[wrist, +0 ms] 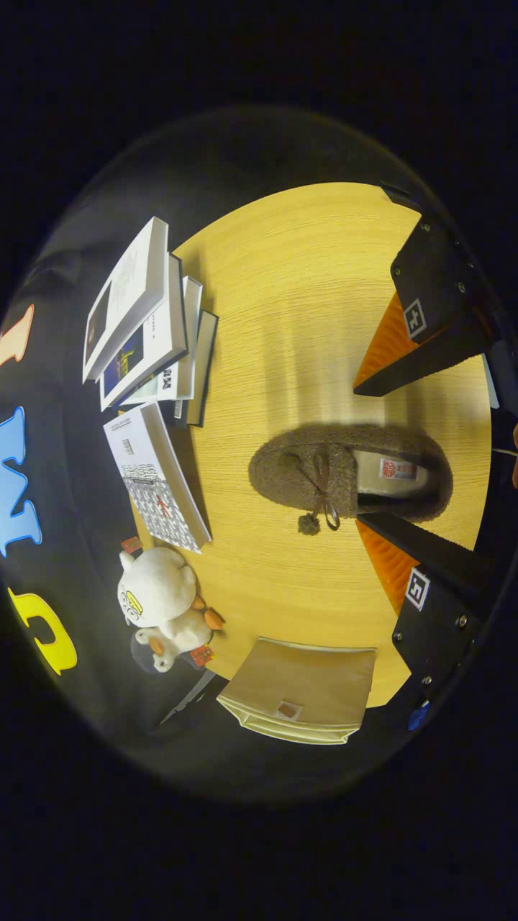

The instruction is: Open the storage box then place both shoes into the box .Put the left shoe in first, then the right shoe, with the right side of both shoes facing outward in a uniform manner.

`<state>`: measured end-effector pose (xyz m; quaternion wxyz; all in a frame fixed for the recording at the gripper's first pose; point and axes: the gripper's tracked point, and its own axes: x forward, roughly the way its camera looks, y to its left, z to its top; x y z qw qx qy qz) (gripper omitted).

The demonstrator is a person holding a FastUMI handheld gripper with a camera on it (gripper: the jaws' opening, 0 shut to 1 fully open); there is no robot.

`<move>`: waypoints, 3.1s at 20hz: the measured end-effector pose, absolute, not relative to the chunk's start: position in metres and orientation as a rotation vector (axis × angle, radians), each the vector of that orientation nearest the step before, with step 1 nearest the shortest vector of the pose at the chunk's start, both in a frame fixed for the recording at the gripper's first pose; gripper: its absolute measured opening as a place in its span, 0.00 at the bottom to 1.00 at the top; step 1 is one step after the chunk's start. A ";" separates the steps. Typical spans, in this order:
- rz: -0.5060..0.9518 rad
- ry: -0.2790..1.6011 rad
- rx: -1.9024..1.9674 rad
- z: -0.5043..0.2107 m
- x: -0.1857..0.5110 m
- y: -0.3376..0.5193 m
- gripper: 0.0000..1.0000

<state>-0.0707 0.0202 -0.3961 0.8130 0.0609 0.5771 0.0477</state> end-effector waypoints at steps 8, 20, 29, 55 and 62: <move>0.084 1.336 0.100 -0.430 -0.061 0.005 0.99; 0.138 1.371 0.230 -0.415 -0.052 0.026 0.01; 0.258 1.253 0.241 -0.313 -0.021 0.100 0.01; 0.746 1.263 -0.109 -0.255 -0.004 0.424 0.01; 0.757 1.332 -0.174 -0.291 -0.013 0.455 0.01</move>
